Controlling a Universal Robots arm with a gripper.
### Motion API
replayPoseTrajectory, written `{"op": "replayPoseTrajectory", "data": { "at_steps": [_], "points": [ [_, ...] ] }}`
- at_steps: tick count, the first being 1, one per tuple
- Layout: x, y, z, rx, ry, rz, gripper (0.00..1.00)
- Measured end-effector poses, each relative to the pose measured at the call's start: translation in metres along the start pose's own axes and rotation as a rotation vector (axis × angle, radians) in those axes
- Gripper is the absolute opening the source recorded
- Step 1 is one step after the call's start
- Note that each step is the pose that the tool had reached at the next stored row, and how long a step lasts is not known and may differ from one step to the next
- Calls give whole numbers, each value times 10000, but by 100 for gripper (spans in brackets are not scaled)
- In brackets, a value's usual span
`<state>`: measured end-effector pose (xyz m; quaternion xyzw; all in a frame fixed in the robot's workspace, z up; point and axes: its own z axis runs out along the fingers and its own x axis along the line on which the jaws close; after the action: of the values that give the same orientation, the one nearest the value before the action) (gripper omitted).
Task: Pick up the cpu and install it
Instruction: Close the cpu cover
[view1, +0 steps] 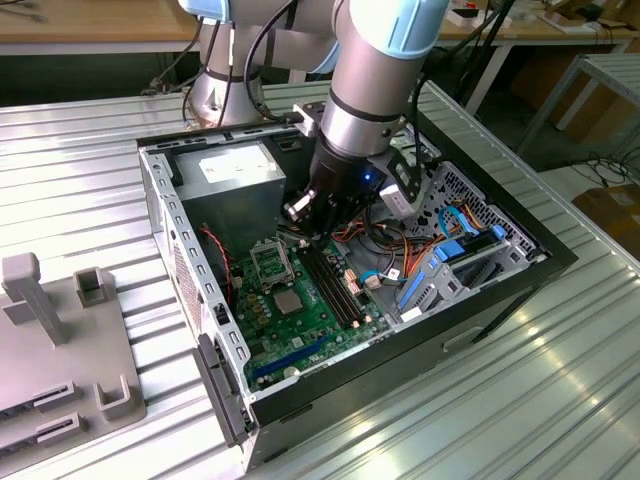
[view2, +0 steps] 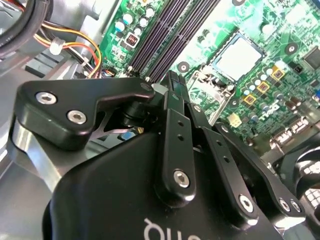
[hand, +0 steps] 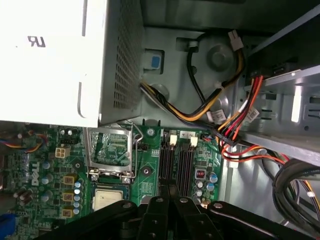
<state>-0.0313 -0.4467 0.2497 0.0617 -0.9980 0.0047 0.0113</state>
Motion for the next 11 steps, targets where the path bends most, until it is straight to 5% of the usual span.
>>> {"op": "replayPoseTrajectory", "data": {
  "at_steps": [6, 11],
  "points": [
    [-2, 1, 51, 24, -4, -1004, 11],
    [-2, 1, 58, 25, -5, -1051, 11]
  ]
}}
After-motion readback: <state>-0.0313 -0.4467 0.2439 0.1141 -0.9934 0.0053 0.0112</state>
